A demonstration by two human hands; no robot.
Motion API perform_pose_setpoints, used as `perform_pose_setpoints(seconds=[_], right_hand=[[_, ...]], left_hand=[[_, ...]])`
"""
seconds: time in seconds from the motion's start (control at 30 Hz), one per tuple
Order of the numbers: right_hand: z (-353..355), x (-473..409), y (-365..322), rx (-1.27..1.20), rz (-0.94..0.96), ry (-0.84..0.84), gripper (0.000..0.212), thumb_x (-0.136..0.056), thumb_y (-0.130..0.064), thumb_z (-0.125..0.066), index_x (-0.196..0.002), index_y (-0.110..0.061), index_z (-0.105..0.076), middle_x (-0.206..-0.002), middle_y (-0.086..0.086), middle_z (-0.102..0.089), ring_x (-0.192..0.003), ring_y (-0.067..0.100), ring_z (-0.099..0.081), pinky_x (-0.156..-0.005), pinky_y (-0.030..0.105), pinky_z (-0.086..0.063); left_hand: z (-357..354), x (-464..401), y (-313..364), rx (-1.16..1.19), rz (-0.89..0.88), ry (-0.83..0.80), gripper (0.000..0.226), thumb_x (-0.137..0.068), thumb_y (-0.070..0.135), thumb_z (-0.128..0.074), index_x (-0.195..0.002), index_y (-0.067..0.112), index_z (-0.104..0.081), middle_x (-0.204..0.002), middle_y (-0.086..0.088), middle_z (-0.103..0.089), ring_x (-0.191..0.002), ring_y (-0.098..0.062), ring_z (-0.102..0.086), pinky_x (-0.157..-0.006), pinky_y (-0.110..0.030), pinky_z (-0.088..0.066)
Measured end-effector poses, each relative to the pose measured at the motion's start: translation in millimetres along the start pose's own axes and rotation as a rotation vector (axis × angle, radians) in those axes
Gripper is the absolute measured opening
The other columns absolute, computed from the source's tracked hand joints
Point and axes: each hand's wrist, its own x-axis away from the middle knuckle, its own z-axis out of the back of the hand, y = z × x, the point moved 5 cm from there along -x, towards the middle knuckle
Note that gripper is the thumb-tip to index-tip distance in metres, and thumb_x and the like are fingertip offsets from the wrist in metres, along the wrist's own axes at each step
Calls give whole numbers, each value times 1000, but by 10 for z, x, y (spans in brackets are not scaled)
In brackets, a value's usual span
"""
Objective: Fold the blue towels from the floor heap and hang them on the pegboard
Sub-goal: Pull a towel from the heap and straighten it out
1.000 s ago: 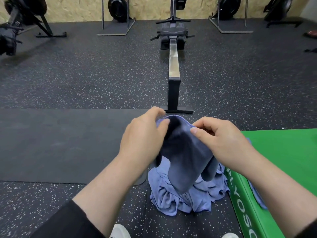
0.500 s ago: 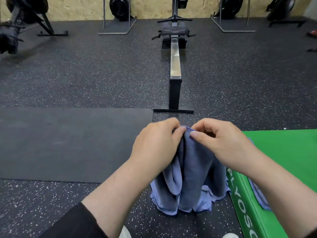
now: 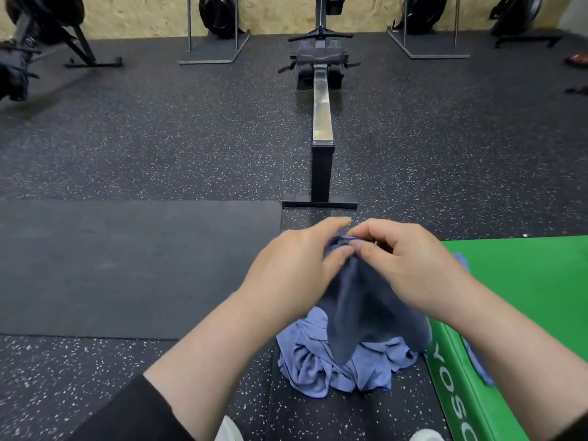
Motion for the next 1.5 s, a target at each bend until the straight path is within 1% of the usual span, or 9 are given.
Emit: perform_pose_setpoints(seconds=[0.13,0.3,0.47,0.57,0.7,0.9,1.17,1.3,1.5], right_hand=[[33,5,-4,-32,-6,15,11,-96,-20,-66,-94,-28,-74,-85,-13,-73,-79,8,-65,-79,32,-50],[67,-14,75,7,-49,29,14,-91,-24,-72,-78,-22,-69,-63,-13,-62,-55,0,-45,-58,20,-37],[47,-18,87,56,-35,32,12,-94,-25,-68,-82,-24,-69,-68,-9,-63,-59,1,-46,-62,24,-39],[7,-8,57,66,1,0,8,-95,-28,-66,-89,-27,-71,-76,-11,-70,-71,6,-59,-75,34,-50],[0,2,35,48,14,-3,10,-97,-25,-63,-94,-30,-72,-87,-15,-74,-85,8,-66,-85,37,-51],[48,-4,39,44,-48,-11,5,-92,-28,-69,-89,-26,-72,-80,-9,-72,-75,13,-64,-76,37,-52],[153,28,-8,9,-139,61,34,-92,-33,-69,-66,-13,-61,-52,-13,-42,-52,4,-34,-52,22,-28],[149,38,57,-149,-207,87,36,-94,-35,-66,-75,-5,-62,-61,-5,-46,-59,10,-37,-60,32,-31],[63,68,98,-253,-300,-13,51,-82,-57,-60,-93,-8,-70,-84,26,-66,-72,17,-49,-73,53,-49]], left_hand=[[-23,-40,-58,-24,29,30,19,-100,49,-49,-99,33,-59,-87,7,-69,-91,-24,-63,-78,-42,-52],[145,-83,-248,33,174,229,26,-102,40,-48,-87,21,-59,-84,1,-69,-90,-30,-62,-78,-41,-50],[200,-75,-303,52,211,204,15,-99,40,-53,-107,32,-64,-88,3,-68,-96,-25,-62,-80,-35,-49],[84,-31,-115,51,58,65,32,-96,43,-60,-128,42,-60,-95,2,-69,-100,-22,-64,-85,-33,-51],[-22,-29,-34,19,-5,21,18,-97,49,-56,-106,36,-65,-91,8,-72,-94,-20,-65,-80,-40,-53],[80,-64,-148,30,94,154,20,-100,42,-52,-85,30,-57,-68,8,-55,-84,-25,-59,-74,-38,-50],[213,-94,-359,153,250,256,22,-100,37,-54,-82,27,-60,-71,11,-60,-77,-16,-58,-65,-30,-38],[191,-92,-394,354,364,237,6,-95,31,-59,-96,28,-63,-74,11,-59,-57,-4,-48,-54,-23,-35],[205,-55,-379,521,394,286,28,-90,13,-46,-98,31,-65,-74,-3,-66,-52,-10,-46,-50,-23,-38]])
